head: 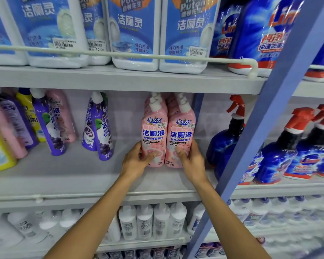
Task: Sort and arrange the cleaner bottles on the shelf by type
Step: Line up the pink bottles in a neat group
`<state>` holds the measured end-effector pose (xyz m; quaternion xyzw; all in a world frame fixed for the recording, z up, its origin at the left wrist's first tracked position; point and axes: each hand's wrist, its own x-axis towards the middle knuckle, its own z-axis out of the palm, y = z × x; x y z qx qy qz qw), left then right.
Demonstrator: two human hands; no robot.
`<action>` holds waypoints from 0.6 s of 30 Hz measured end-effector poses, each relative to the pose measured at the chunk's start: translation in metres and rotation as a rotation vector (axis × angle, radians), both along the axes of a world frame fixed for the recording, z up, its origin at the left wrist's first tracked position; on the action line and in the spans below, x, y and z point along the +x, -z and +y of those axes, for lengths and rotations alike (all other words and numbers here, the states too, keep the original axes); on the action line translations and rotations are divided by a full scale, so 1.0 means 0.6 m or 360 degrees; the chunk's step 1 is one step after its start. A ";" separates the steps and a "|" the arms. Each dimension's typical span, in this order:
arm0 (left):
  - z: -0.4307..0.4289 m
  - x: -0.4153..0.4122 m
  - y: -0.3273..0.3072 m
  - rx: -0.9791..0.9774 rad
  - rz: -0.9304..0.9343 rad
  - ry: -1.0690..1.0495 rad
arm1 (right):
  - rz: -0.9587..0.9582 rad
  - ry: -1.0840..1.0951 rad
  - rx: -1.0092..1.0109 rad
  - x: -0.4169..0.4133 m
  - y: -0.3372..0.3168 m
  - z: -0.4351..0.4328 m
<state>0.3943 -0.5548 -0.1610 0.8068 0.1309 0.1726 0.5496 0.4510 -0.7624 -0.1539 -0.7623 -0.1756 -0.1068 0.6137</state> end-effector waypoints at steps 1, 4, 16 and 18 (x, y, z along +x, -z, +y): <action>0.000 0.000 0.000 -0.0013 -0.0012 0.0001 | 0.0007 -0.0005 -0.0006 0.000 0.000 0.000; 0.001 0.001 0.002 -0.0053 -0.0009 0.0035 | 0.0047 -0.0027 -0.0001 0.001 0.002 -0.002; 0.011 -0.040 -0.048 -0.0198 0.0210 0.0228 | 0.0486 0.0063 0.0013 -0.080 -0.054 -0.013; 0.021 -0.054 -0.046 -0.0273 0.0243 0.0204 | 0.0481 0.0052 0.0051 -0.107 -0.052 -0.016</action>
